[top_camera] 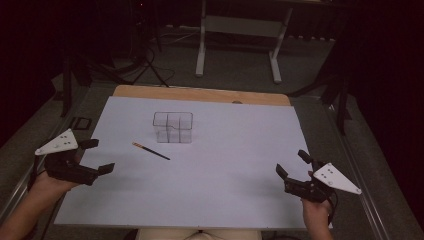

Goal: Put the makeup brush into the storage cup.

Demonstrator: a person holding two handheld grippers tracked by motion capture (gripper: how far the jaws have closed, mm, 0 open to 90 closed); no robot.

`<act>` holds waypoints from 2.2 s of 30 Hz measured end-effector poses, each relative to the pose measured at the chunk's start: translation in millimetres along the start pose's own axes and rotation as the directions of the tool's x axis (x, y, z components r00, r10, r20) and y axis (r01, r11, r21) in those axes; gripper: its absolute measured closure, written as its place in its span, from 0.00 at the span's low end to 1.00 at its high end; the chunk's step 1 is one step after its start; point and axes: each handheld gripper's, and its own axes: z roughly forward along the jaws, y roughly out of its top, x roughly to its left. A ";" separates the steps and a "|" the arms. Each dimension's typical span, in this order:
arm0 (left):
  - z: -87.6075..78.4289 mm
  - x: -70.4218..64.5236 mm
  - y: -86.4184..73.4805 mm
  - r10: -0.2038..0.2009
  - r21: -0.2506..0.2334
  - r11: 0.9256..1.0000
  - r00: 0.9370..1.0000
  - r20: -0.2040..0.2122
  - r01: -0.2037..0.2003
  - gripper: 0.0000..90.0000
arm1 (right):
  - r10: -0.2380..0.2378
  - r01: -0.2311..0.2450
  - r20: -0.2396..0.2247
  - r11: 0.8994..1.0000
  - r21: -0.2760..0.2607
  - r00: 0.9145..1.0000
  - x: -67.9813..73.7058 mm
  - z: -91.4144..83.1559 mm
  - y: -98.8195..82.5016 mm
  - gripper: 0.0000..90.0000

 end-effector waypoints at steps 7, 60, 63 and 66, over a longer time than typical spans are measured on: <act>7.6 -2.4 9.7 0.060 0.066 0.996 0.998 0.027 -0.061 0.01 | -0.003 0.003 -0.007 1.000 0.007 1.000 0.7 1.1 -0.3 0.14; 93.7 -15.2 56.3 0.386 0.474 0.730 0.869 0.310 -0.493 0.15 | -0.016 0.016 -0.032 1.000 0.010 0.999 2.5 4.1 -1.5 0.14; 96.8 -12.0 56.3 0.390 0.486 0.715 0.863 0.320 -0.503 0.17 | -0.019 0.020 -0.034 1.000 0.001 0.999 3.1 4.3 -1.4 0.14; 100.0 -9.6 56.3 0.400 0.495 0.698 0.855 0.330 -0.518 0.18 | -0.023 0.023 -0.031 1.000 -0.006 0.999 3.2 4.4 -1.4 0.14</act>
